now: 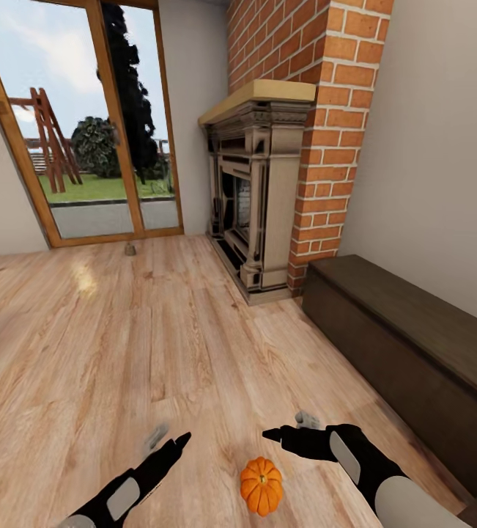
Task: Place each of the two pumpkins and all three candles from the living room inside a cabinet in the living room (use any cabinet), then make sure every cabinet is closed, and position the cauldron so it is next to a table in the living room.
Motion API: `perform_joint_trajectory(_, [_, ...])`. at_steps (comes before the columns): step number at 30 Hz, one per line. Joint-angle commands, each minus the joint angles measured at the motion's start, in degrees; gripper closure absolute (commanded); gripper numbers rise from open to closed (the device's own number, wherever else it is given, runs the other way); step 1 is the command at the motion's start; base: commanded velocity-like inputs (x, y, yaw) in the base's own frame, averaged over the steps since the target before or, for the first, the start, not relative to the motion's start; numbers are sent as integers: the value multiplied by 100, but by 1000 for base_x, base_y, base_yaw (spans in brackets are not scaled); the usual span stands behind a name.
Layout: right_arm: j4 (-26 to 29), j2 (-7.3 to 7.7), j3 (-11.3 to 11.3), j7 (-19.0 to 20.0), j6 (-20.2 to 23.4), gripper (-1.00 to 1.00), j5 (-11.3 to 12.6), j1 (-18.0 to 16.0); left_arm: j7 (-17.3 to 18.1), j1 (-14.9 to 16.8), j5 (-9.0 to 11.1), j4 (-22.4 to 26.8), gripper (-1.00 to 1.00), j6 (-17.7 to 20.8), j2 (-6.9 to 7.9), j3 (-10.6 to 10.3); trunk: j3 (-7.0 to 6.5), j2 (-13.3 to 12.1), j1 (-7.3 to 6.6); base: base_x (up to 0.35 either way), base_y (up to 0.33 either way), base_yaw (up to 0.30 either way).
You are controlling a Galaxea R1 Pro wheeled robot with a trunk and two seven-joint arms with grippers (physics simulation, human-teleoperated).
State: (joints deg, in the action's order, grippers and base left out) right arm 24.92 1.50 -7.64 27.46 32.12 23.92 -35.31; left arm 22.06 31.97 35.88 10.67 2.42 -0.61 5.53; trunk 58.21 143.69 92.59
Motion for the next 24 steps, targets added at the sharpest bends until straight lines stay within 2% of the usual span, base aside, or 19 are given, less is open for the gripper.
perform_joint_trajectory(1, [9,10,-26,3,17,-100,21,-2,33,2,-4,71,-100,27,-5,44,6,2,-1,0,0,0])
perform_joint_trajectory(7, [13,17,-13,-3,36,-100,17,-5,38,2,-10,346,-100,140,-9,44,6,2,-1,0,0,0])
perform_joint_trajectory(12, [13,54,-4,-12,68,-100,17,-10,-26,6,-10,1003,-100,1022,-9,44,94,7,9,0,0,0])
perform_joint_trajectory(16, [13,118,-2,-13,78,-100,17,-17,-131,36,-7,1266,-100,1423,-14,46,183,13,19,0,0,0])
perform_joint_trajectory(17, [13,149,0,-13,81,-100,17,-19,-306,52,-3,1313,-100,1557,-45,48,205,14,22,0,0,0])
perform_joint_trajectory(21, [13,221,6,-13,83,-100,23,-19,-558,95,-2,1349,-100,1719,-192,45,294,19,32,0,0,0])
perform_joint_trajectory(24, [13,271,7,-13,86,-100,25,-20,-667,382,5,1363,-100,1805,-281,51,360,23,40,0,0,0])
